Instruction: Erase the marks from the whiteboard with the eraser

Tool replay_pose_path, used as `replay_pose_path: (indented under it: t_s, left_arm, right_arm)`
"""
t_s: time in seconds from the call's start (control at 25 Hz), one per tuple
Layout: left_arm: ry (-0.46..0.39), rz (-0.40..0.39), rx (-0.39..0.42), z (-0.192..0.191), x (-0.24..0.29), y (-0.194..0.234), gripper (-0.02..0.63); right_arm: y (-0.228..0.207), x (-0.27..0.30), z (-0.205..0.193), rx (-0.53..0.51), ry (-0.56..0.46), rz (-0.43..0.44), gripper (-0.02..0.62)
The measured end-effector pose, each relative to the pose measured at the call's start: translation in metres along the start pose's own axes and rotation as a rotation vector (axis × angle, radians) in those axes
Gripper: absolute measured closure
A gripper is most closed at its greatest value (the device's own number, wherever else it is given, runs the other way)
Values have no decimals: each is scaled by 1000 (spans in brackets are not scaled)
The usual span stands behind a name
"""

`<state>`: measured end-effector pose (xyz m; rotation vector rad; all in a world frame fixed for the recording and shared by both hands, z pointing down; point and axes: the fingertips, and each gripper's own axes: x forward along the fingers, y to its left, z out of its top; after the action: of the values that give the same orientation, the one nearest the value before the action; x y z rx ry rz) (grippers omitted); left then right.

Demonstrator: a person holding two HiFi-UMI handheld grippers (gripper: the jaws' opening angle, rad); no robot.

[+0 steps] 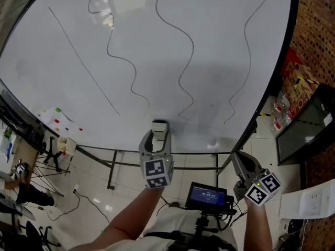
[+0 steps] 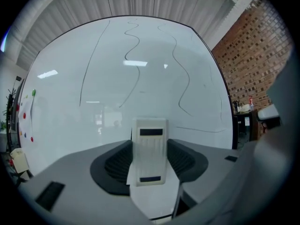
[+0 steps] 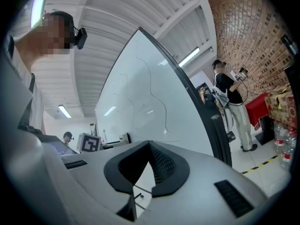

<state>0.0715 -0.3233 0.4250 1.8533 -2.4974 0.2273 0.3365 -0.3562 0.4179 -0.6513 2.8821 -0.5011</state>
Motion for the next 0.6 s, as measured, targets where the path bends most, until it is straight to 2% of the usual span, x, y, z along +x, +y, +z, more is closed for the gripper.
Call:
replay_pose_path:
  t_s: [0.36,0.44,0.52,0.6]
  left_arm:
    - [-7,-67,34,13,4,-45,345]
    - [-13,-60,43,13,4,-50,345]
    - [-26,-52,77,11,4,-53,345]
    - [-31,-52,170,7,4,-58,345]
  right_arm:
    - [-10,-12,1,13,-5,3,588]
    - [-9,-12,0,14,-6,11,589]
    - [-9,-12,-1,16,-4,19,588]
    - [-8,-11,-4,19,0,23,588]
